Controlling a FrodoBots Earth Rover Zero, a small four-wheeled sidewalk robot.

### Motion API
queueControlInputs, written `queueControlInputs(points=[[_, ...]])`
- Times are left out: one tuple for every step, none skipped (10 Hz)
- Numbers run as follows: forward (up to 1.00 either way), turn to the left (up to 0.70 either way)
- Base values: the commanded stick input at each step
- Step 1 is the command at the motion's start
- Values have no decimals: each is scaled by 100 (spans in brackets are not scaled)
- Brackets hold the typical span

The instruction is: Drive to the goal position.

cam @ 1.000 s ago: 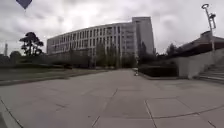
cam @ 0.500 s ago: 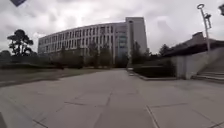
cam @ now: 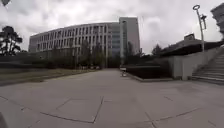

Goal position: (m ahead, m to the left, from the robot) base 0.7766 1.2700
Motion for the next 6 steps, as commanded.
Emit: queueControlInputs(points=[[100,4],[100,4],[100,4],[100,4],[100,4],[100,4]])
